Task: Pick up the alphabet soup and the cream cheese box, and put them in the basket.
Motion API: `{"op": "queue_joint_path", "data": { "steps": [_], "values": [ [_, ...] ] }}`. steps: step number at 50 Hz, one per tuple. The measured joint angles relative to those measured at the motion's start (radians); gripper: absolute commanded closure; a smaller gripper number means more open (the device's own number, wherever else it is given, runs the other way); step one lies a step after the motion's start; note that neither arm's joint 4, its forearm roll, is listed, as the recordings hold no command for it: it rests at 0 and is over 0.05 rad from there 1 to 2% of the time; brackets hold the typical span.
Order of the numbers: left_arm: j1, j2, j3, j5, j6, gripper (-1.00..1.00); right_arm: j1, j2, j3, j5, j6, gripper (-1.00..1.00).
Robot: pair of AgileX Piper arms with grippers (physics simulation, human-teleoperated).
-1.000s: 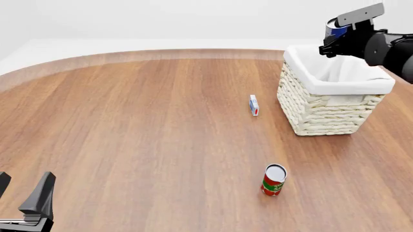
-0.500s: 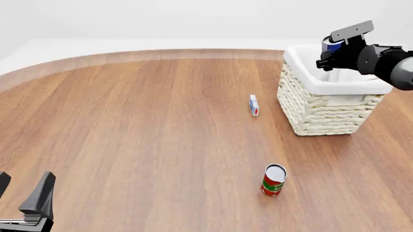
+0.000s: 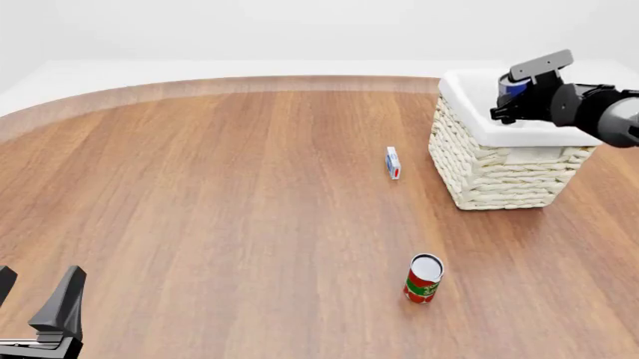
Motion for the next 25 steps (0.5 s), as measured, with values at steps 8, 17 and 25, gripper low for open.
{"op": "queue_joint_path", "data": {
  "steps": [8,17,25],
  "values": [
    [0.0,0.0,0.0,0.0,0.0,-1.0,-0.003,0.009,0.002,0.003,-0.005,1.0],
    [0.0,0.0,0.0,0.0,0.0,-1.0,-0.009,0.013,0.003,0.005,-0.002,-1.0],
    [0.0,0.0,0.0,0.0,0.0,-1.0,-0.018,0.008,-0.01,0.008,0.027,-1.0]
  ]
}}
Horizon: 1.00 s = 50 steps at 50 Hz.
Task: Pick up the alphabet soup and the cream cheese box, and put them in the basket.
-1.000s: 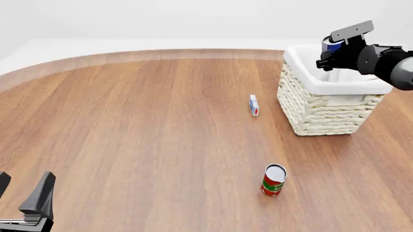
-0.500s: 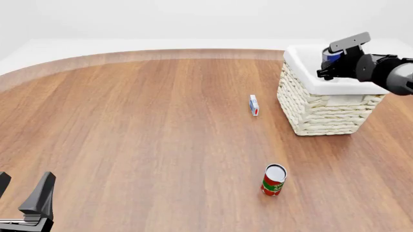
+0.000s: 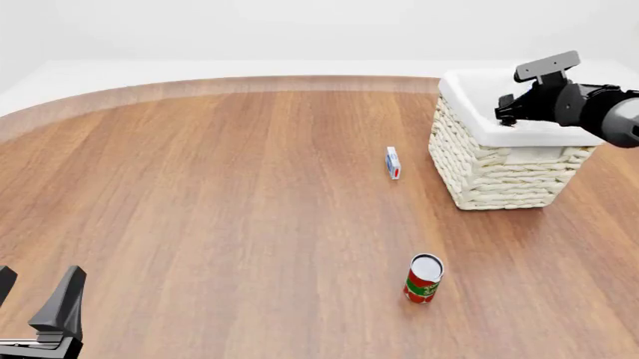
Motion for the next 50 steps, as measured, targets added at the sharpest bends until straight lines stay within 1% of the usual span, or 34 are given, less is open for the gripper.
{"op": "queue_joint_path", "data": {
  "steps": [15,24,35,50],
  "values": [
    [0.0,0.0,0.0,0.0,0.0,-1.0,0.0,-0.011,-0.014,0.004,0.037,-1.0],
    [0.0,0.0,0.0,0.0,0.0,-1.0,0.011,-0.035,-0.001,0.001,0.058,-1.0],
    [0.0,0.0,0.0,0.0,0.0,-1.0,0.023,-0.09,0.039,-0.011,0.077,-1.0],
    [0.0,0.0,0.0,0.0,0.0,-1.0,0.037,-0.189,0.129,-0.043,0.088,-1.0]
  ]
}}
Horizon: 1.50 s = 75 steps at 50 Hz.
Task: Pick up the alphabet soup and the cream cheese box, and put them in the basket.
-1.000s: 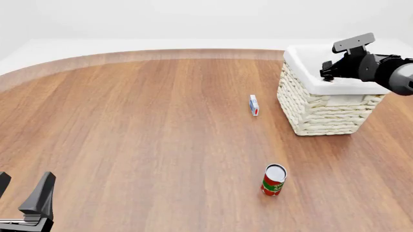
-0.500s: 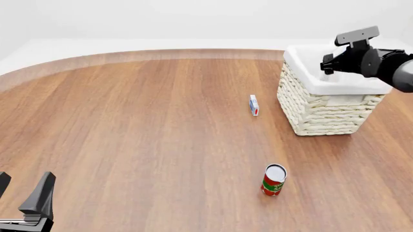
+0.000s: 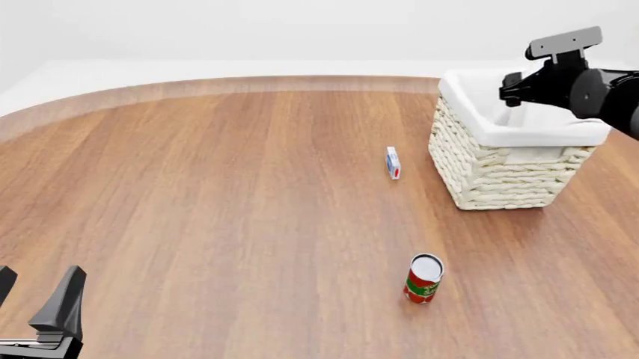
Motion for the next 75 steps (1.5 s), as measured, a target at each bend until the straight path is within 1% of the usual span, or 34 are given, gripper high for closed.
{"op": "queue_joint_path", "data": {
  "steps": [17,37,50,61,75],
  "values": [
    [0.0,0.0,0.0,0.0,0.0,-1.0,0.018,-0.111,0.107,-0.035,0.001,-1.0],
    [0.0,0.0,0.0,0.0,0.0,-1.0,0.056,-0.255,0.254,-0.094,-0.022,-1.0],
    [0.0,0.0,0.0,0.0,0.0,-1.0,0.081,-0.37,0.388,-0.156,-0.02,-1.0],
    [0.0,0.0,0.0,0.0,0.0,-1.0,0.1,-0.492,0.532,-0.215,-0.016,-1.0],
    [0.0,0.0,0.0,0.0,0.0,-1.0,0.135,-0.617,0.668,-0.252,-0.003,-1.0]
  ]
}}
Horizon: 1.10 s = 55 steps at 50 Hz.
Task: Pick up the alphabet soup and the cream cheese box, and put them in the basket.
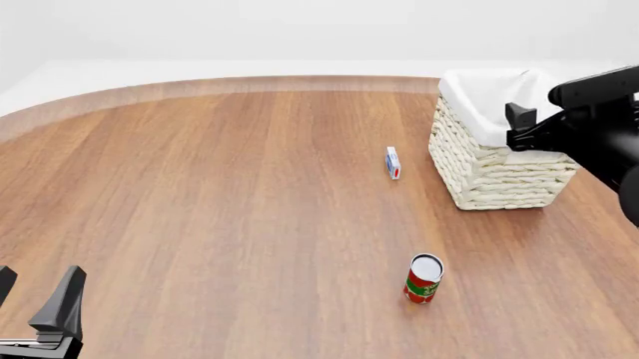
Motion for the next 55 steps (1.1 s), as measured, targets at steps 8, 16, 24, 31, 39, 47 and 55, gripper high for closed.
{"op": "queue_joint_path", "data": {
  "steps": [8,16,24,31,39,47,55],
  "values": [
    [0.0,0.0,0.0,0.0,0.0,-1.0,0.028,-0.048,0.054,-0.012,0.013,-1.0],
    [0.0,0.0,0.0,0.0,0.0,-1.0,0.06,-0.071,0.088,-0.026,0.022,-1.0],
    [0.0,0.0,0.0,0.0,0.0,-1.0,0.099,-0.064,0.106,-0.042,0.028,-1.0],
    [0.0,0.0,0.0,0.0,0.0,-1.0,0.13,-0.041,0.109,-0.055,0.034,-1.0],
    [0.0,0.0,0.0,0.0,0.0,-1.0,0.164,-0.015,0.103,-0.062,0.035,-1.0],
    [0.0,0.0,0.0,0.0,0.0,-1.0,0.192,0.016,0.085,-0.064,0.04,-1.0],
    [0.0,0.0,0.0,0.0,0.0,-1.0,0.217,0.049,0.061,-0.063,0.049,-1.0]
  ]
}}
